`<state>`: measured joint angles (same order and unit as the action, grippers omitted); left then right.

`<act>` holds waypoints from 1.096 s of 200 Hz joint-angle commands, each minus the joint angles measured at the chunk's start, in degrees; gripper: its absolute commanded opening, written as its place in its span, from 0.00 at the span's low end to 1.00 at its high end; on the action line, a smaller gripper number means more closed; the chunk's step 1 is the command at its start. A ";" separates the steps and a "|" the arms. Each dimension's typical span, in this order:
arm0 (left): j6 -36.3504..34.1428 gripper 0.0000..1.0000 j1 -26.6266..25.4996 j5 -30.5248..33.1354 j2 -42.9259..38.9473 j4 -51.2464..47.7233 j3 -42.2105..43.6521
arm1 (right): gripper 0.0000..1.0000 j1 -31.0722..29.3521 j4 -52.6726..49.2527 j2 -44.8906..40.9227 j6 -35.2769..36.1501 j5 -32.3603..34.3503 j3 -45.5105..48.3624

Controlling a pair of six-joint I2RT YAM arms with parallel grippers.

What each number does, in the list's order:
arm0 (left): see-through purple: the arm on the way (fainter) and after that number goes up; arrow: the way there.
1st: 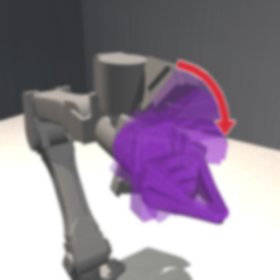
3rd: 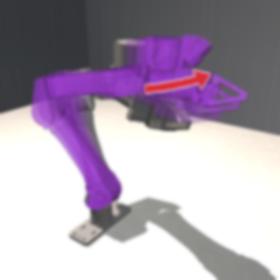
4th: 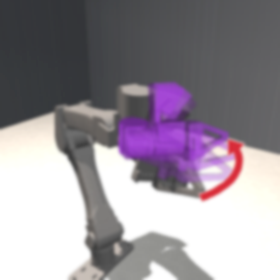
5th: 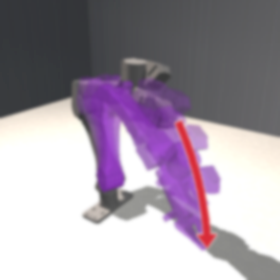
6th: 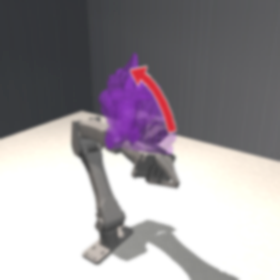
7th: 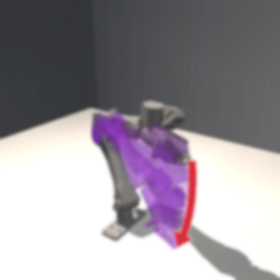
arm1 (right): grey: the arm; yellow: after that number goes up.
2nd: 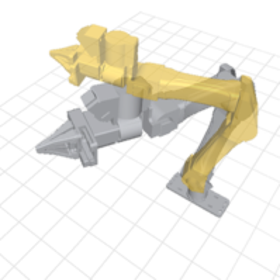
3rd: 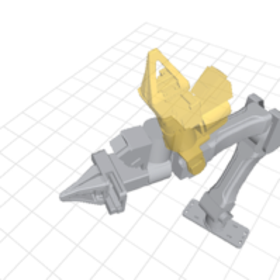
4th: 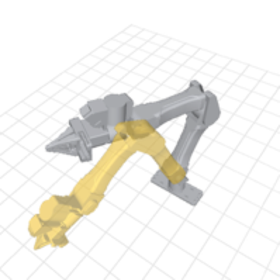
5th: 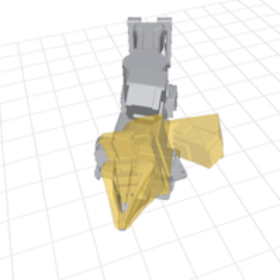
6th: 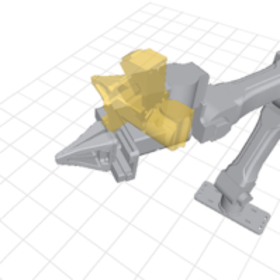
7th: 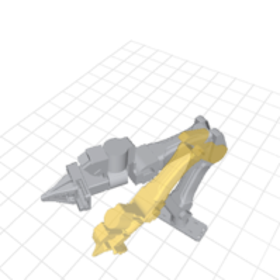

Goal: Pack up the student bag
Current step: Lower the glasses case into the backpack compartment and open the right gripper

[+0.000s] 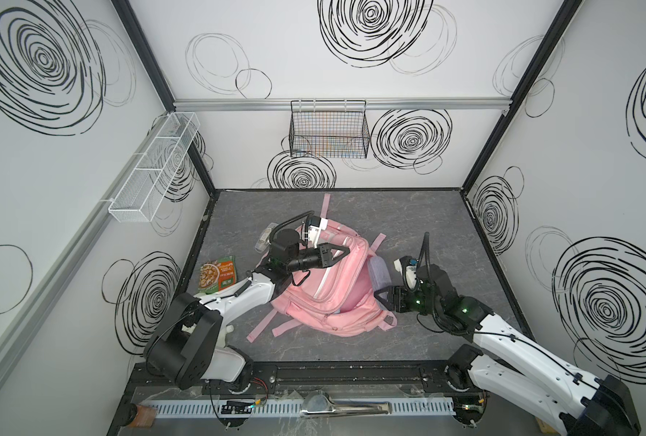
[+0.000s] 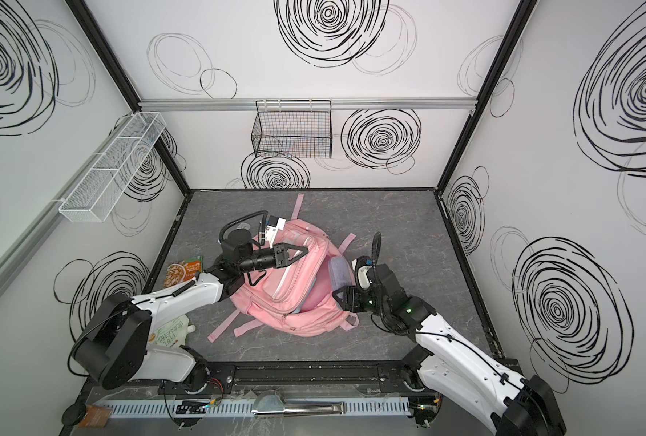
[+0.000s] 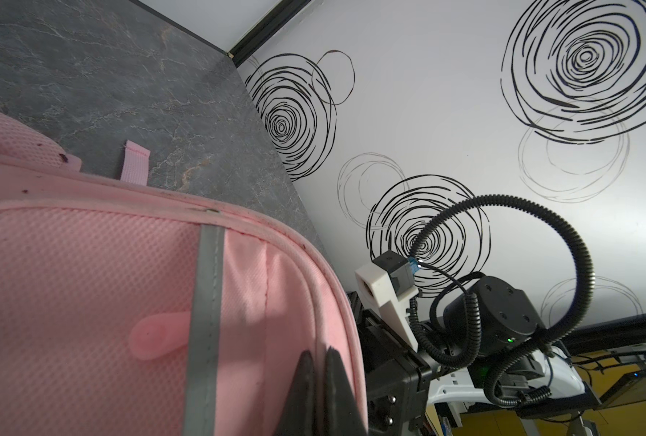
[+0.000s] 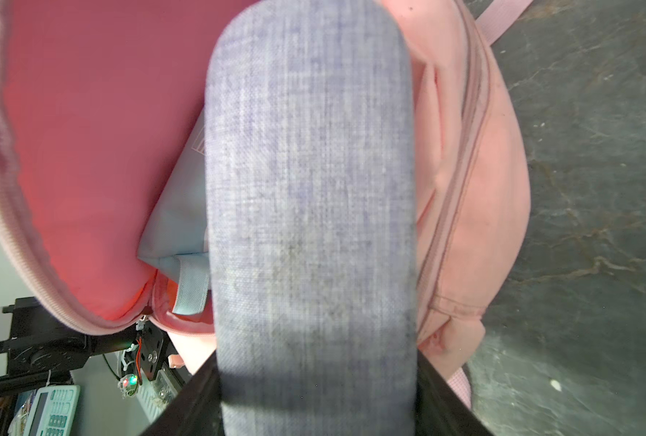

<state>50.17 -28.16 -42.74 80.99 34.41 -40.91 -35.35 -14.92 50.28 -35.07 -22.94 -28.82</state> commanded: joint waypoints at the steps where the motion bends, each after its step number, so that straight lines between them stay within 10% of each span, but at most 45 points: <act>1: -0.32 0.00 -1.23 -0.64 -1.04 6.78 -0.41 | 0.38 -0.15 6.54 6.11 2.33 -2.59 -3.74; 87: 1.04 0.00 -2.50 -1.61 -1.26 8.13 -0.05 | 0.53 0.55 16.70 29.05 5.46 -8.04 -16.05; 123: 1.41 0.00 -2.30 -1.84 -1.30 8.57 -0.06 | 0.72 0.89 17.23 29.31 4.91 -4.75 -15.09; 219: 3.35 0.00 -1.30 -2.35 -1.18 10.32 0.27 | 0.83 1.16 15.47 22.79 4.57 -3.54 -11.82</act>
<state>52.53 -29.45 -42.24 81.01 36.16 -40.18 -34.37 -1.39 77.84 -30.70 -27.55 -41.82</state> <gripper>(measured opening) 0.077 0.830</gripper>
